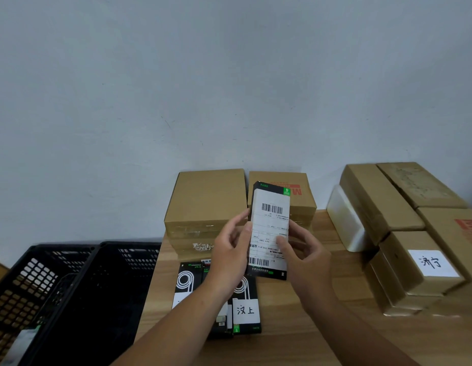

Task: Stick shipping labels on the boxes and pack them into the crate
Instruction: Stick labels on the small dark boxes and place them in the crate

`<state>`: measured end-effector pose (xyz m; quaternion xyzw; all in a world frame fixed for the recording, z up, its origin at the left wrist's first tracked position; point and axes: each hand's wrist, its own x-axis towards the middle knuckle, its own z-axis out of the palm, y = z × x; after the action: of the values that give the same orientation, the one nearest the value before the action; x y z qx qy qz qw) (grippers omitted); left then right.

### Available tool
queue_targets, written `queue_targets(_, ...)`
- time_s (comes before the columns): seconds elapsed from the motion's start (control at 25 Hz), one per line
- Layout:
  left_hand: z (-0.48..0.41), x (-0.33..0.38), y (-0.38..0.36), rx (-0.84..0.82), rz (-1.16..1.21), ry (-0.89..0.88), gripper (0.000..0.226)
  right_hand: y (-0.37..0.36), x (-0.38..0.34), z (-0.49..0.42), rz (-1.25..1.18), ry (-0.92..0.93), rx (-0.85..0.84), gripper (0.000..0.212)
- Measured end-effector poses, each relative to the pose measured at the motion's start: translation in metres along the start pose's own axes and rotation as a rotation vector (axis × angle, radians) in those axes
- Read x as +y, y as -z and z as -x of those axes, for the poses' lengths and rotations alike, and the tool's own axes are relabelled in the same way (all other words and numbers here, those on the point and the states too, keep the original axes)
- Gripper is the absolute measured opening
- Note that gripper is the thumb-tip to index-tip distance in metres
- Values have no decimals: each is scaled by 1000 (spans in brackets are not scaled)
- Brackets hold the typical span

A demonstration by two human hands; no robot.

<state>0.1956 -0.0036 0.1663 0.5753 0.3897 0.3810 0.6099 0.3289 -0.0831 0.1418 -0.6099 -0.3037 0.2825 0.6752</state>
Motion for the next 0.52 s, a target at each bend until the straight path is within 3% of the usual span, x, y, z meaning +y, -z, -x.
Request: queue_targets(0.52, 14, -17, 12, 26, 14, 57, 33, 2, 15, 8, 43, -1, -91, 43)
